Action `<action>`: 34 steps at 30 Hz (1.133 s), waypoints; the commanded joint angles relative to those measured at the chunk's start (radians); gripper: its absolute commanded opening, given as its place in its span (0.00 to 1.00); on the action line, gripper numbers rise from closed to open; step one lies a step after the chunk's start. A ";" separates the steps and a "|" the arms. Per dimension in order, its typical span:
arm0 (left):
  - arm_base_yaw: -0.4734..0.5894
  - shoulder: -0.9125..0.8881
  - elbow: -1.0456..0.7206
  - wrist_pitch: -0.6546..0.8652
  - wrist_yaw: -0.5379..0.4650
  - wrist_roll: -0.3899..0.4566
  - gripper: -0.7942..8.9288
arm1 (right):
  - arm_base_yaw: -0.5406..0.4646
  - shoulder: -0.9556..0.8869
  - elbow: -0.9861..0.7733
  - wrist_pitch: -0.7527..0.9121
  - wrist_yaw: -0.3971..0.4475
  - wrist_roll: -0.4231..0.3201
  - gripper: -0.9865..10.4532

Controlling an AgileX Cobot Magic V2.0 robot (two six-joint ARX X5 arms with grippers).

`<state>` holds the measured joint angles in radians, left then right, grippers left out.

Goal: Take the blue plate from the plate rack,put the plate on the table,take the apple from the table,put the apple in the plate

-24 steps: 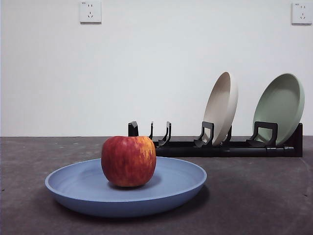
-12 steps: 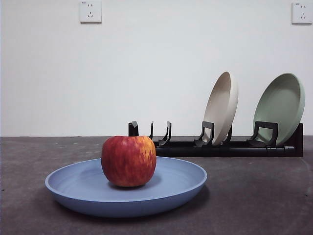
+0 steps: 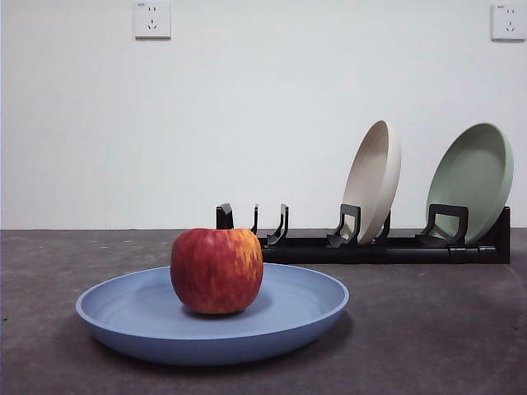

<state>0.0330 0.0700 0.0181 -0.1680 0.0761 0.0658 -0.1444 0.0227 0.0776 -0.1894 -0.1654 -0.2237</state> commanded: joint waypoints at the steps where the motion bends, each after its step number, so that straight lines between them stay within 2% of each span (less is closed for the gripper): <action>1: 0.003 -0.002 -0.010 0.004 0.003 -0.009 0.08 | -0.002 -0.015 -0.031 0.017 -0.003 0.023 0.09; 13: 0.003 -0.002 -0.010 0.004 0.003 -0.009 0.08 | -0.001 -0.015 -0.064 0.013 0.008 0.042 0.09; 15: 0.003 -0.002 -0.010 0.004 0.003 -0.009 0.08 | 0.001 -0.015 -0.064 0.013 0.012 0.067 0.09; 17: 0.003 -0.002 -0.010 0.004 0.003 -0.009 0.08 | 0.003 -0.015 -0.064 0.010 0.050 0.116 0.09; 21: 0.003 -0.002 -0.010 0.004 0.003 -0.009 0.08 | 0.056 -0.015 -0.064 0.000 0.194 0.180 0.09; 27: 0.003 -0.002 -0.010 0.004 0.003 -0.009 0.08 | 0.109 -0.015 -0.064 0.000 0.214 0.164 0.09; 34: 0.003 -0.002 -0.010 0.004 0.003 -0.009 0.08 | 0.112 -0.015 -0.064 0.004 0.216 0.161 0.09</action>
<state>0.0330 0.0700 0.0181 -0.1680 0.0772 0.0658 -0.0326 0.0093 0.0257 -0.1928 0.0521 -0.0666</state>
